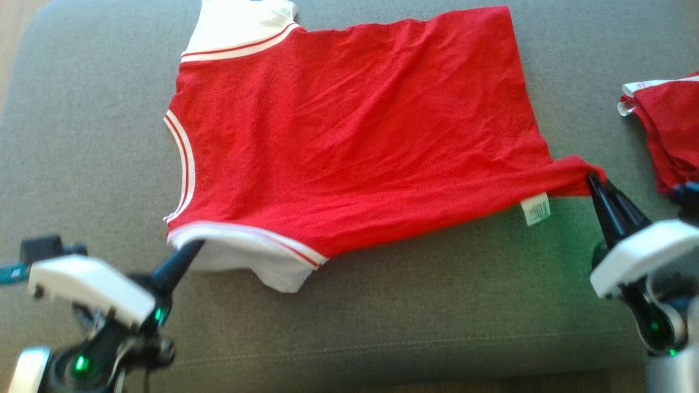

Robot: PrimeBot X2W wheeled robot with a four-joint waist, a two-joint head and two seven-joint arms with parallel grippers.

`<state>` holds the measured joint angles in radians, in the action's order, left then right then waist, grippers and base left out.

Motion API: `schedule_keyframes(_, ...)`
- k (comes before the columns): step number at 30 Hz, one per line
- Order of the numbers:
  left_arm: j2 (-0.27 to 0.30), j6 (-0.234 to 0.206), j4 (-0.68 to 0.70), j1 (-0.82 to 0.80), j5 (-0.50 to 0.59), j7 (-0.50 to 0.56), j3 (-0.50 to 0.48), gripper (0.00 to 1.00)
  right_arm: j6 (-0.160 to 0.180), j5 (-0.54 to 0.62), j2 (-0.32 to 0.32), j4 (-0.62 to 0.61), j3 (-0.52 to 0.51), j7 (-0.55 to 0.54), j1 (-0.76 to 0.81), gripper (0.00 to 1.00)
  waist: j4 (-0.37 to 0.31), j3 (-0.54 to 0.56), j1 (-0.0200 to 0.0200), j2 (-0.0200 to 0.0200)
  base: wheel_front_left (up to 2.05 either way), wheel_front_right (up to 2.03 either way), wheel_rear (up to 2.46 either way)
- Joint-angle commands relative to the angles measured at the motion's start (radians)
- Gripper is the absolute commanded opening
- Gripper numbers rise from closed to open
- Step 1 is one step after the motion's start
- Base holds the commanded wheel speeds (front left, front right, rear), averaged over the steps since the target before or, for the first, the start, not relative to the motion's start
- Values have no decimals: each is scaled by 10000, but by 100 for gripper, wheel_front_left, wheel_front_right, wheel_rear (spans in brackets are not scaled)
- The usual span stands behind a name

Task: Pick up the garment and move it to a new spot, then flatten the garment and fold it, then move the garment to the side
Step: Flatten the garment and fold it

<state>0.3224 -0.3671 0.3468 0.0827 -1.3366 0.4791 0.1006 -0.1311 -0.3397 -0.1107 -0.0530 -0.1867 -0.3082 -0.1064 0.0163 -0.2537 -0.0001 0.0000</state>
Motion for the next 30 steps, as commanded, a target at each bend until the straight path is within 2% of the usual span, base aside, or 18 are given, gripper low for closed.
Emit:
schedule_keyframes(1,-179,-86,-109,-1058,-98,-196,-400,0,4,215,-58,-94,284,-60,-728,0,4,-90,1,0,0,0,0)
schedule_keyframes(7,-1028,-57,-1866,-2966,-242,-703,-415,0,4,548,102,1076,504,43,-2160,0,60,-544,1,0,0,0,0)
schedule_keyframes(13,-1230,262,-3460,-4640,-147,-1186,-652,0,4,677,87,2390,580,630,-3701,0,113,-1138,1,0,0,0,0)
schedule_keyframes(19,-1224,541,-4475,-5470,-59,-1503,-830,0,4,750,-20,3534,773,1295,-4663,0,136,-1425,1,0,0,0,0)
schedule_keyframes(21,-1250,616,-4791,-5622,-29,-1529,-787,0,4,781,-67,4001,847,1537,-4930,9,159,-1487,1,0,0,0,0)
schedule_keyframes(23,-1252,701,-5127,-5731,13,-1509,-705,0,4,812,-81,4434,950,1744,-5147,28,166,-1529,1,0,0,0,0)
schedule_keyframes(24,-1245,780,-5284,-5781,50,-1514,-657,2,4,813,-80,4636,990,1855,-5250,41,164,-1545,1,0,0,0,0)
schedule_keyframes(25,-1240,892,-5417,-5827,100,-1557,-618,45,4,809,-76,4813,1014,2007,-5344,82,160,-1549,1,0,0,0,0)
schedule_keyframes(26,-1253,1060,-5514,-5871,138,-1631,-593,100,4,808,-72,4962,1042,2203,-5422,100,153,-1538,1,0,0,0,0)
schedule_keyframes(30,-1139,2067,-5569,-5804,646,-2241,-387,100,4,640,-86,5344,1213,2927,-5445,100,121,-1358,1,0,0,0,0)
